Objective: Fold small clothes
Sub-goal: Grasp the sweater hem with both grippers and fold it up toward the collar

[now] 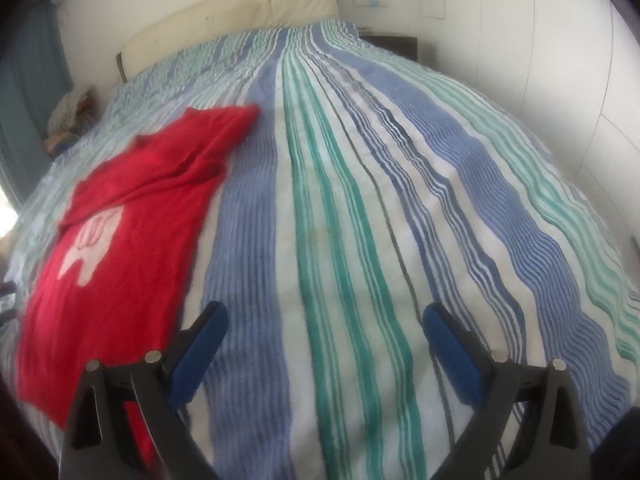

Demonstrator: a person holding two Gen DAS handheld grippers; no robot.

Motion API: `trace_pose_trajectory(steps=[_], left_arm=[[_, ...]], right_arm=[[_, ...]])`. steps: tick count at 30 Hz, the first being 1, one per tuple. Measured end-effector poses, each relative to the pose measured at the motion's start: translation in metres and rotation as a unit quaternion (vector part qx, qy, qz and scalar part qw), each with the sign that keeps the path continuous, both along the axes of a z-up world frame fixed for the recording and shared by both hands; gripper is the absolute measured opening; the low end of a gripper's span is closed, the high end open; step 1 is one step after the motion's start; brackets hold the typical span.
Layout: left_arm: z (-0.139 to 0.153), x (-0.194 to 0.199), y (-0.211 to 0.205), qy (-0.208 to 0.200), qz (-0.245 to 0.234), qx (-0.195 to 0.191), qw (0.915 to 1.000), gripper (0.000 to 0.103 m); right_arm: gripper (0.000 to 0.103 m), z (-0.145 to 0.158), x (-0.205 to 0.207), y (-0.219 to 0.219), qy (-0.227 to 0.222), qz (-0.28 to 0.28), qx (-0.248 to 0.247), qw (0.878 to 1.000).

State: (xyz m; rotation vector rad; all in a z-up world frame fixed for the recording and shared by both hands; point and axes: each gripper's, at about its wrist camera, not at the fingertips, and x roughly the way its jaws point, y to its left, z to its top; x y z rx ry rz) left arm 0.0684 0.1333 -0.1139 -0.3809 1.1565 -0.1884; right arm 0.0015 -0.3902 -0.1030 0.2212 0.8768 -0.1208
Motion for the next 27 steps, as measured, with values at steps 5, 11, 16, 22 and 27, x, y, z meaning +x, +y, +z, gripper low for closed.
trace_pose_trajectory(steps=[5,11,16,22,27], left_arm=[[-0.016,-0.049,-0.048,0.054,-0.074,0.024,0.9955,0.101],[-0.028,-0.066,-0.061,0.069,-0.068,0.068,0.9930,0.080],[-0.031,-0.064,-0.059,0.086,-0.080,0.054,0.9916,0.018],[-0.007,-0.066,-0.045,0.090,-0.059,-0.029,0.9937,0.004],[0.045,-0.019,-0.038,0.030,-0.053,-0.113,0.9917,0.004]], right_arm=[[0.097,0.025,-0.028,0.028,0.045,0.113,0.156,0.980],[0.075,-0.012,-0.048,0.057,0.125,0.150,0.210,0.958],[0.045,-0.047,-0.043,0.074,0.177,0.144,0.234,0.945],[0.005,-0.036,-0.044,0.070,0.152,0.138,0.238,0.949],[0.005,0.016,-0.029,0.055,0.087,0.137,0.235,0.958]])
